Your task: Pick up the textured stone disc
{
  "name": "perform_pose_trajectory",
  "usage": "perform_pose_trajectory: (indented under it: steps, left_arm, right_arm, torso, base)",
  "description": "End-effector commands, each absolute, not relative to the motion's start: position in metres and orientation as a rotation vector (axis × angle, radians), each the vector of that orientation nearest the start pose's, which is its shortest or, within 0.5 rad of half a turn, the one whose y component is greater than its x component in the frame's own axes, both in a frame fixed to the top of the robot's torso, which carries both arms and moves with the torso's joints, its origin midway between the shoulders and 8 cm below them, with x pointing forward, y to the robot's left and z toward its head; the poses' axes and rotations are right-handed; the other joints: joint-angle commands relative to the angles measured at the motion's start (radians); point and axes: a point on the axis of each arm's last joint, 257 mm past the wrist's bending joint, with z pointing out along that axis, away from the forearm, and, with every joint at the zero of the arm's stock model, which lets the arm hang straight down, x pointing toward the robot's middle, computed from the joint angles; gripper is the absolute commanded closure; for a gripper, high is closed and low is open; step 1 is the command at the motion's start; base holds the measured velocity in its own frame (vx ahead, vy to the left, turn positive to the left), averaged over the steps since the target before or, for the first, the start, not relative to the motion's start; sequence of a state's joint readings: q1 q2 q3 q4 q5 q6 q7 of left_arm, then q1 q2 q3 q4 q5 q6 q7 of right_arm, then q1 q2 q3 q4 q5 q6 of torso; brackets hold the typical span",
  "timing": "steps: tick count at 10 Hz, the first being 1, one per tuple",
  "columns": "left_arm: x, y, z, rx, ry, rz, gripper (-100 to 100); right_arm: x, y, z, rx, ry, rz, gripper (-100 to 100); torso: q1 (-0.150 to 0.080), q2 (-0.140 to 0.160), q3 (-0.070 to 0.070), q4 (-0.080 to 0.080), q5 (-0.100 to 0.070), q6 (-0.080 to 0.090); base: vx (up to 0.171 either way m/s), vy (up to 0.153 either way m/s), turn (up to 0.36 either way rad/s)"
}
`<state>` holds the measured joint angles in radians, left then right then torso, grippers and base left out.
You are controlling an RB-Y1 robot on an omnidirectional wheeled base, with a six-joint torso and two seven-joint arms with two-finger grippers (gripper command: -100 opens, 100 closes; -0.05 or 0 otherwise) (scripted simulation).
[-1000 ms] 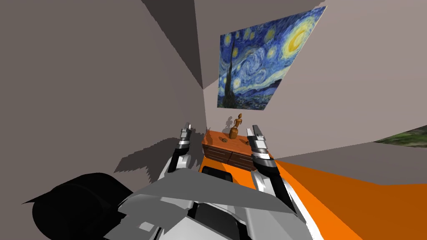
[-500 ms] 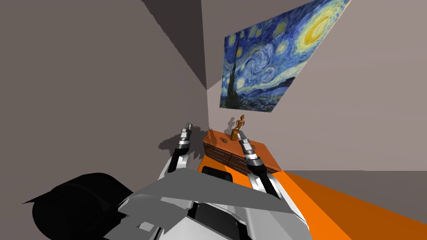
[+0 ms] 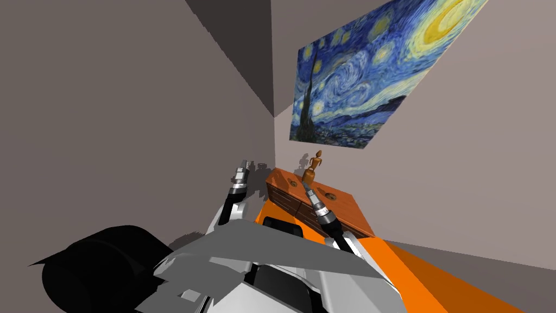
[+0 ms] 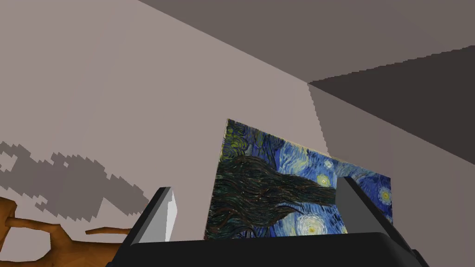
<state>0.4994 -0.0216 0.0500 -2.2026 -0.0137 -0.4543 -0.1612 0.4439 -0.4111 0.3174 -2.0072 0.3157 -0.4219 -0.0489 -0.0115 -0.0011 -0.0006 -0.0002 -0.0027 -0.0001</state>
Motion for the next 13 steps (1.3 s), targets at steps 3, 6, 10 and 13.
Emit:
perform_pose_trajectory:
  steps: [3,6,10,13]
  left_arm:
    - [0.361,0.303,-0.019,-0.692,0.726,-1.067,0]
    - [0.361,0.303,-0.019,-0.692,0.726,-1.067,0]
    - [0.361,0.303,-0.019,-0.692,0.726,-1.067,0]
    - [0.361,0.303,-0.019,-0.692,0.726,-1.067,0]
  right_arm:
    - [0.358,-0.11,-0.208,0.319,1.547,1.289,-100]
    - [0.336,-0.101,-0.264,0.233,1.721,1.264,-100]
    - [0.307,-0.114,-0.339,0.162,1.933,1.194,-100]
    - [0.292,-0.123,-0.368,0.116,2.021,1.162,-100]
  torso:
    - [0.003,-0.001,-0.001,0.0,0.001,0.0]
    - [0.005,-0.001,0.0,0.0,0.001,0.001]
    - [0.006,-0.001,-0.001,0.0,0.001,0.001]
    - [0.006,-0.002,-0.001,0.0,0.001,0.0]
  base:
    - [-0.015,-0.111,0.195]
    - [-0.03,-0.089,0.266]
    - [-0.035,-0.078,0.233]
    - [-0.031,-0.073,0.261]
